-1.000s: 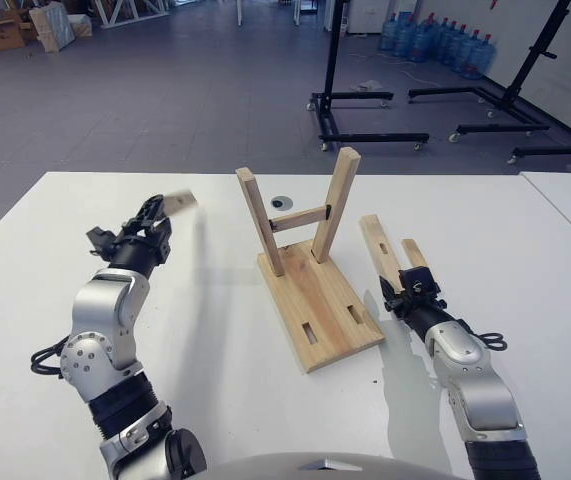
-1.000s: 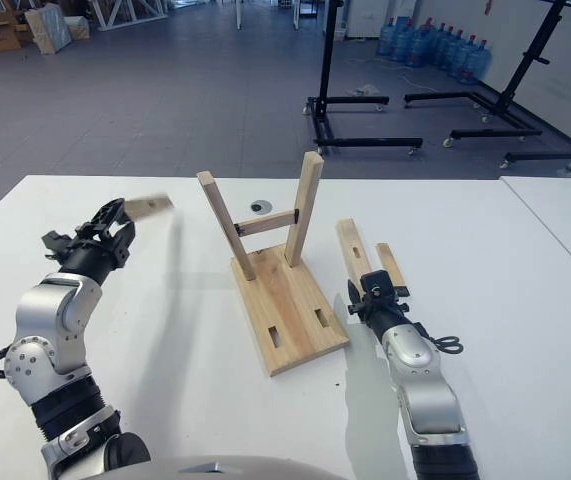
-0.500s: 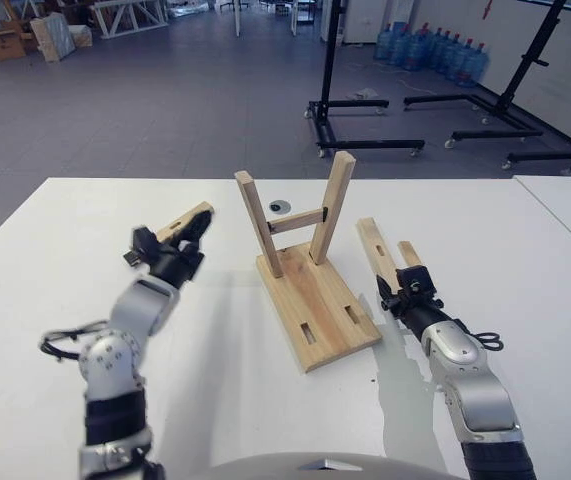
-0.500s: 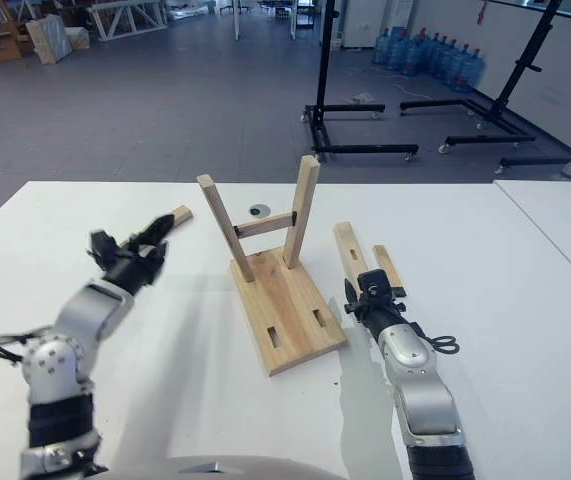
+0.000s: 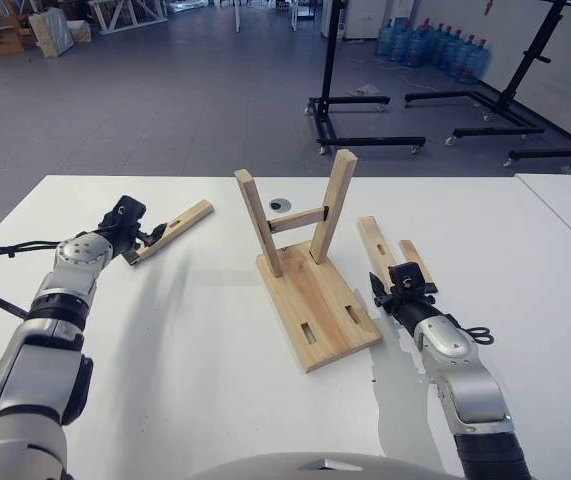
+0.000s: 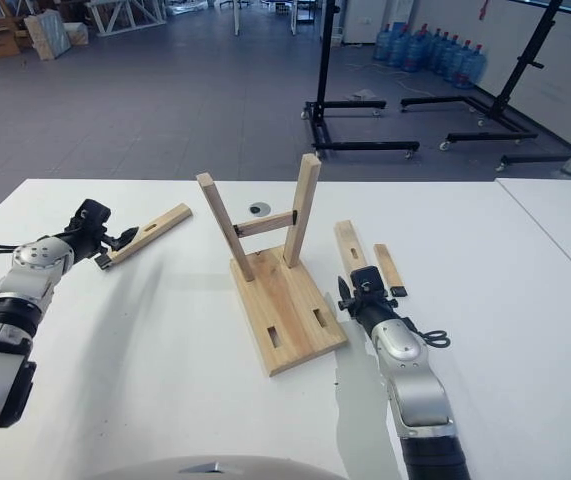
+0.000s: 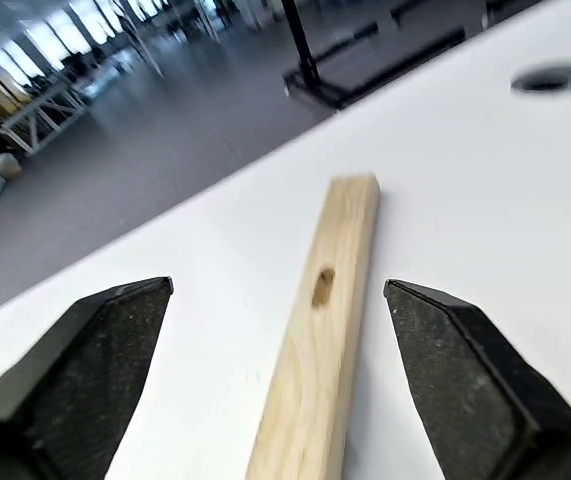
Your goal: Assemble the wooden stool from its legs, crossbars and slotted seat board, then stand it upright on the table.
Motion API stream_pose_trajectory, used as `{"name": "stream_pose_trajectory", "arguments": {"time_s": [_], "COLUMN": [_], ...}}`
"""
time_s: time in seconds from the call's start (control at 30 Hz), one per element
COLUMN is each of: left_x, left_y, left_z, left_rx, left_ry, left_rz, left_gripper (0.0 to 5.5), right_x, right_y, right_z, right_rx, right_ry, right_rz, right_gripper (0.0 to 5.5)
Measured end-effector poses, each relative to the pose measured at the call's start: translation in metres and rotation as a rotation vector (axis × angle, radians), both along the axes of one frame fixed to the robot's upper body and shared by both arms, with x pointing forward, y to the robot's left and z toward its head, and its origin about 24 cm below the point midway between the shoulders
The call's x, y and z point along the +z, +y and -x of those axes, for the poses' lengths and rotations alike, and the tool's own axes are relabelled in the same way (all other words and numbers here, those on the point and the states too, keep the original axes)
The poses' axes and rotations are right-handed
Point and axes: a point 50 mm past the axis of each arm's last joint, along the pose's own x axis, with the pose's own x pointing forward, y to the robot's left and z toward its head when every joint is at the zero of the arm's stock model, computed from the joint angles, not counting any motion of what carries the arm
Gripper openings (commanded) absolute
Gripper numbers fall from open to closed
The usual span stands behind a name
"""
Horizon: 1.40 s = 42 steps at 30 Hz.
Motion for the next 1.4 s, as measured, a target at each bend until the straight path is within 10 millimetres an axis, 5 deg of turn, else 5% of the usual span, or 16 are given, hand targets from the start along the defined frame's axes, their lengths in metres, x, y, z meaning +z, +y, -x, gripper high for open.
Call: {"name": "stream_pose_trajectory", "arguments": {"time_s": [0.17,0.4,0.83,1.17,1.4], "left_x": [-0.024,-0.024,-0.037,-0.035,-0.028], "left_y": [0.017,0.03,0.015,-0.037,-0.101], "left_z": [0.015,0.019,0.02,0.033,0.102], "left_rx": [0.066,0.157,0.093,0.018,0.032], "left_ry": [0.191,0.193,0.196,0.048,0.052], "left_rz": [-0.04,-0.082,-0.089,0.127,0.189], "left_gripper": [3.88,3.88,1.86,1.27,0.49], "right_x": [0.0,0.007,0.007,0.0,-0.009], "right_y": [0.002,0.005,0.008,0.004,0.004], "right_z": [-0.001,-0.007,-0.006,0.0,0.013], "right_rx": [0.029,0.097,0.138,0.081,0.037], "right_ry": [0.004,-0.008,0.004,0.016,0.045], "right_rz": [0.006,0.027,0.035,0.026,0.012], "right_gripper": [2.05,2.05,2.05,2.05,2.05]}}
